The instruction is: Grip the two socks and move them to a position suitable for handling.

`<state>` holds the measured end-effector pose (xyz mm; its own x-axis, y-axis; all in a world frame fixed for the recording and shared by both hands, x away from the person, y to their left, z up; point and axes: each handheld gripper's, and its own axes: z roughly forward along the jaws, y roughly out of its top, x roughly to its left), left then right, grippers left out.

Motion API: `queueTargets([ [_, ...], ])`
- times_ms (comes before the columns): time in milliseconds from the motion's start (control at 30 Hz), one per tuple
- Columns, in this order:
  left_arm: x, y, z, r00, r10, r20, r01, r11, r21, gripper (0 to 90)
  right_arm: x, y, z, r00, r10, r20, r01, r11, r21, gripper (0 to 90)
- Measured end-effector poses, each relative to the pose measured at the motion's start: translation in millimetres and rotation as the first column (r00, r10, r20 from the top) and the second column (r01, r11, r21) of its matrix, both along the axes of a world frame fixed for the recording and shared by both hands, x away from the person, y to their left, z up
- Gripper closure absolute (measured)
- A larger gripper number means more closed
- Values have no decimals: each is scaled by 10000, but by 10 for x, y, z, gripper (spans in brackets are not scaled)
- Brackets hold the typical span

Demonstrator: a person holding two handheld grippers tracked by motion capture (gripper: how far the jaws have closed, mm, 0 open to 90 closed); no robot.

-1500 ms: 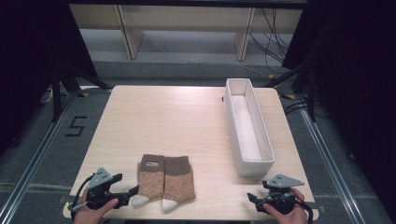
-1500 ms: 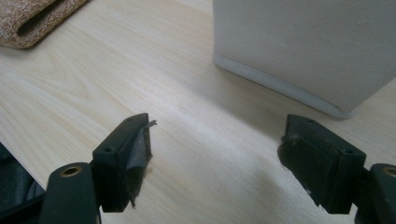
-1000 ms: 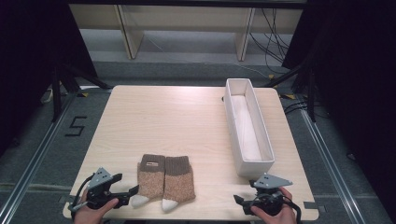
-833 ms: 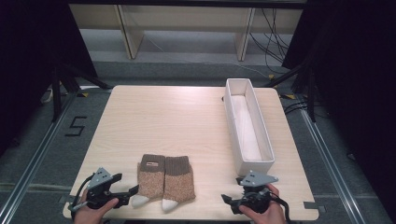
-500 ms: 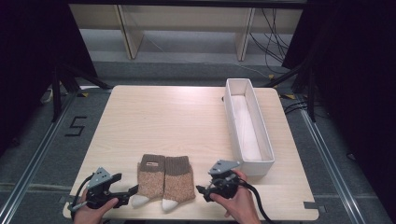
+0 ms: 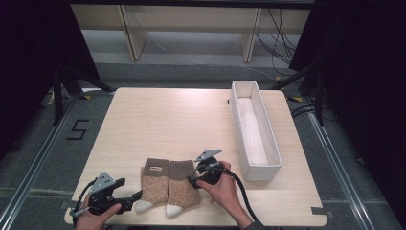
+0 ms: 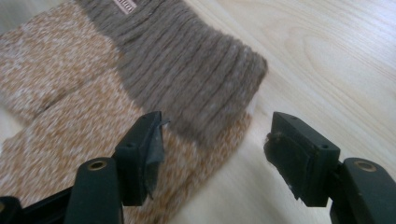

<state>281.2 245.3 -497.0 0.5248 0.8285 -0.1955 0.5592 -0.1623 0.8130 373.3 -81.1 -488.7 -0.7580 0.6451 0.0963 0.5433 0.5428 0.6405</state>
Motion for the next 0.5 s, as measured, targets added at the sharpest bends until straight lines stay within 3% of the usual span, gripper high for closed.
queueTargets([
  [133, 1, -2, -5, 10000, -53, -28, 53, 10000, -47, 151, 87, 65, -48, 9992, -137, -374, 136, 9999, -49, 362],
  [167, -1, 0, -4, 10000, -52, -42, 52, 10000, -17, 151, 88, 86, -59, 9966, -420, -712, 416, 9991, -79, 362],
  [233, -1, -2, -2, 10000, -58, -54, 58, 10000, -28, 151, 117, 105, -93, 9946, -598, -846, 590, 9982, -108, 364],
  [267, -2, -3, -1, 10000, -41, -50, 41, 10000, -25, 151, 141, 94, -92, 9959, -267, -868, 258, 9996, -123, 372],
  [333, -2, -5, -2, 10000, -47, -50, 47, 10000, 6, 151, 140, 96, -102, 9916, -376, -1234, 378, 9993, -4, 406],
  [500, 5, -13, -13, 9999, -123, -44, 123, 9999, -16, 151, 161, 99, -108, 9925, 48, -1220, -31, 9999, 140, 538],
])
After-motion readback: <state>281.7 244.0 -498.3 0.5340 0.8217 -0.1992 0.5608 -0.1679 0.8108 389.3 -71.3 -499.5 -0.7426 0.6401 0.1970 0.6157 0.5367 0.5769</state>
